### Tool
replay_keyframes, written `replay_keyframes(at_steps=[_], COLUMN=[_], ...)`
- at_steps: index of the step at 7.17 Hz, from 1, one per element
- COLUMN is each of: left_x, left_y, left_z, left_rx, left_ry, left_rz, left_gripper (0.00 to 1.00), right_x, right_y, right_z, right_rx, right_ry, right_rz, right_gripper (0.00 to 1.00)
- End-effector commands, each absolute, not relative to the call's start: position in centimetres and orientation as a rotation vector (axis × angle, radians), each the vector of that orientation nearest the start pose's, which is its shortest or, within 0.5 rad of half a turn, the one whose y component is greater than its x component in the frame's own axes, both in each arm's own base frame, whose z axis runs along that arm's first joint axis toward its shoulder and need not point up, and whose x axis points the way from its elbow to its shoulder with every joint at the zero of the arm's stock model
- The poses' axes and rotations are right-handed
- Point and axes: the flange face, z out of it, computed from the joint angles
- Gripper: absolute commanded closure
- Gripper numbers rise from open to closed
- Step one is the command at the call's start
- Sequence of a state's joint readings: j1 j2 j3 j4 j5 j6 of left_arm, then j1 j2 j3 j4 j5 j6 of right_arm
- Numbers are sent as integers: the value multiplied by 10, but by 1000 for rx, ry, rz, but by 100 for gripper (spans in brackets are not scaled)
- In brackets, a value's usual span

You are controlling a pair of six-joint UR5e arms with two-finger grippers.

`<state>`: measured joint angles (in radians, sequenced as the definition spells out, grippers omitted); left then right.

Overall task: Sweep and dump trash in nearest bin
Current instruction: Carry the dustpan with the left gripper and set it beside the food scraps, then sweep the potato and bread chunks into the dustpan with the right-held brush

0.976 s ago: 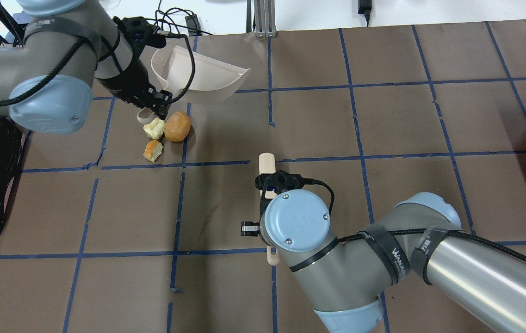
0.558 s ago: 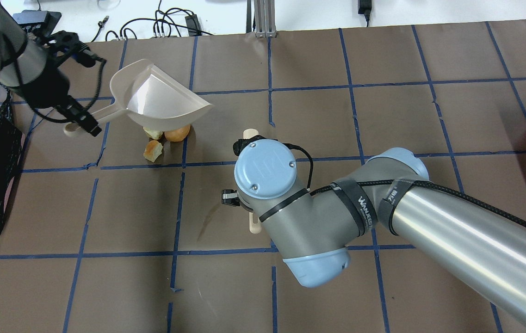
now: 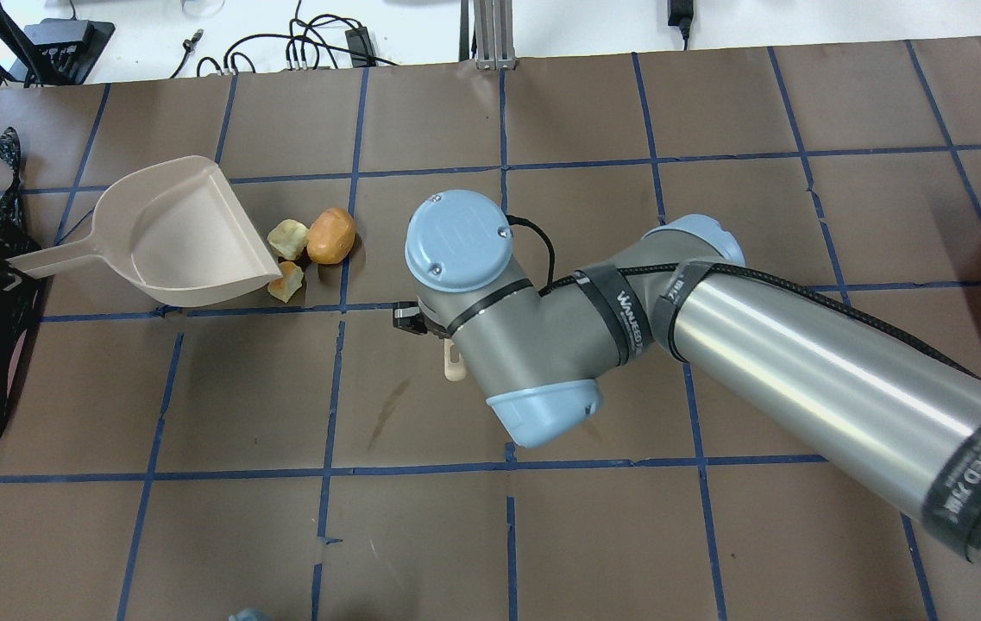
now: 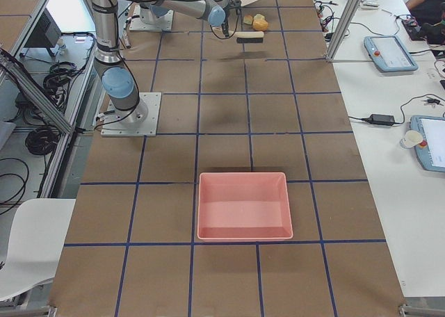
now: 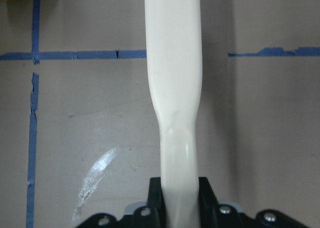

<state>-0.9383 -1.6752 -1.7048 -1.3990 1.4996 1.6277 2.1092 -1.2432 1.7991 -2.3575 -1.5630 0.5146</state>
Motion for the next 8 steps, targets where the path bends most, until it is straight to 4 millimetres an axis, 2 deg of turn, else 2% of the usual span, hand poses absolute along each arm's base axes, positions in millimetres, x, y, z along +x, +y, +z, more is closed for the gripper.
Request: replay_keyframes(at_steps=[1, 2, 3, 4, 5, 6, 7, 8], left_x=[267, 277, 281, 278, 273, 270, 261, 263], left_y=[-514, -526, -538, -546, -555, -556, -551, -548], left_z=[348, 323, 316, 303, 284, 274, 278, 281], left_rx=[1685, 1696, 1700, 1733, 1805, 1847, 1897, 1920], left_ry=[2716, 2720, 2713, 2724, 2707, 2700, 2666, 2631], left_rz=[-91, -95, -131, -137, -122, -113, -102, -46], left_gripper=[97, 97, 97, 97, 97, 97, 97, 97], right_x=[451, 467, 477, 479, 480, 491, 503, 519], right_y=[-500, -530, -545, -550, -551, -549, -551, -546], right_z=[302, 295, 280, 264, 261, 254, 254, 249], right_rx=[-61, -68, -79, -134, -146, -165, -181, -212], right_ry=[3027, 3063, 3071, 3082, 3080, 3080, 3072, 3073], right_rz=[-259, -250, -243, -224, -219, -212, -222, -222], right_gripper=[92, 92, 92, 92, 92, 92, 91, 91])
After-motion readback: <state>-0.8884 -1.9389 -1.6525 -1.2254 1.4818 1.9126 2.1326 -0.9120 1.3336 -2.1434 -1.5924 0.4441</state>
